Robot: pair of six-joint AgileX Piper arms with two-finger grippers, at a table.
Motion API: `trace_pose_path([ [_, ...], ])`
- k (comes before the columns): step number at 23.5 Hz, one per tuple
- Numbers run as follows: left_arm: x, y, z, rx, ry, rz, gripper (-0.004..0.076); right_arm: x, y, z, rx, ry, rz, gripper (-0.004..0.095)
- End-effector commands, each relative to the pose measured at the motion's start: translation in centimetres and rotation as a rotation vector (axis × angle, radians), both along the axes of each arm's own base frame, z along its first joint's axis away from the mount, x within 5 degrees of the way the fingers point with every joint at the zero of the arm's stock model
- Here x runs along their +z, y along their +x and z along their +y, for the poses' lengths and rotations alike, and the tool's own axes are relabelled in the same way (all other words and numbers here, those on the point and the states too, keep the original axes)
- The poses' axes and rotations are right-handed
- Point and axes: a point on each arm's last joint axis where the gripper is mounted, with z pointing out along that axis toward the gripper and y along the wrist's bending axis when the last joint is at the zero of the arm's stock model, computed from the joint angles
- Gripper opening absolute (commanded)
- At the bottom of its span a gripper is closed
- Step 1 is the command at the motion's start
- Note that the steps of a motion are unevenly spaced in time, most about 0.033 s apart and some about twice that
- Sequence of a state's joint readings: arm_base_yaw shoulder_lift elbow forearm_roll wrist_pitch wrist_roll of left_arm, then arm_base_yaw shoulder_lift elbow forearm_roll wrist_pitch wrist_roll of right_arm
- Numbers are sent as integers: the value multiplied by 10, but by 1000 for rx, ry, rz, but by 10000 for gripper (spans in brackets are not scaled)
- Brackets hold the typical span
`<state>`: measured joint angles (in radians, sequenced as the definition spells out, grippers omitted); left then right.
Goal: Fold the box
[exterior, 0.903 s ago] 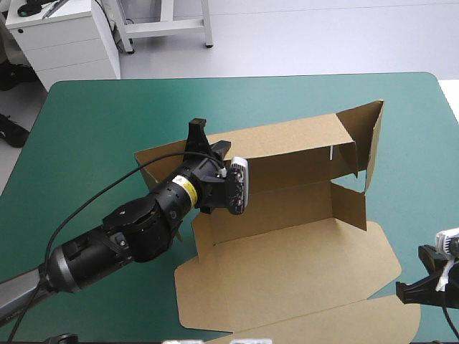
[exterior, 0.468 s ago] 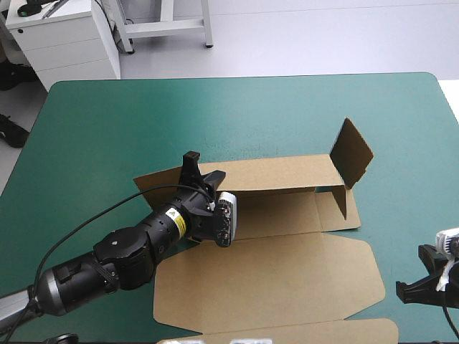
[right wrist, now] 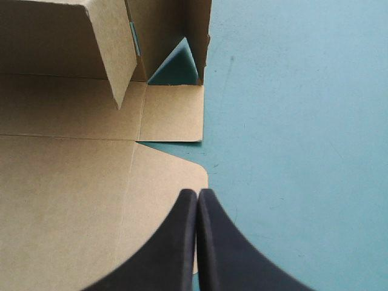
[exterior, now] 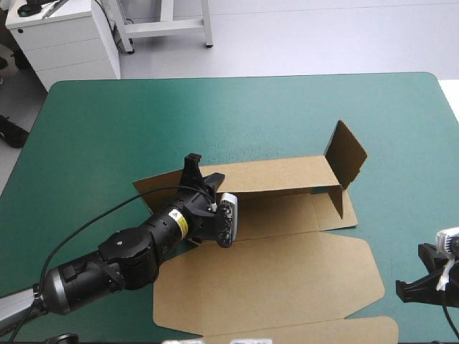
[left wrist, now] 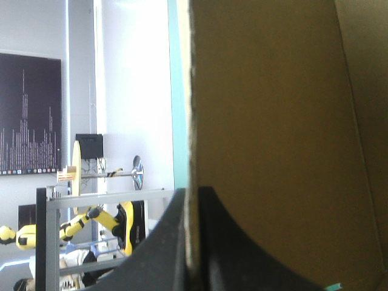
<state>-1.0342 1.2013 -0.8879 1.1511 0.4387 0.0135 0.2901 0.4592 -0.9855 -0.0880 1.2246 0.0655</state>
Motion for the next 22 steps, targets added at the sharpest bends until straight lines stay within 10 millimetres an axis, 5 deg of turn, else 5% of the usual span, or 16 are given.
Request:
trace_pose_path([
  [1,19,-8,-7,-116,-86,-51,-8,11,3,0,-6,10,-75,-20],
  [8,21,-11,-11,-174,-122,-49,-8,11,3,0,-4,12,-75,-20],
  [15,14,0,6,55,-53,-17,-8,11,3,3,6,45,-66,-20],
  [22,15,-2,3,22,-79,-12,-8,11,3,3,7,46,-66,-20],
])
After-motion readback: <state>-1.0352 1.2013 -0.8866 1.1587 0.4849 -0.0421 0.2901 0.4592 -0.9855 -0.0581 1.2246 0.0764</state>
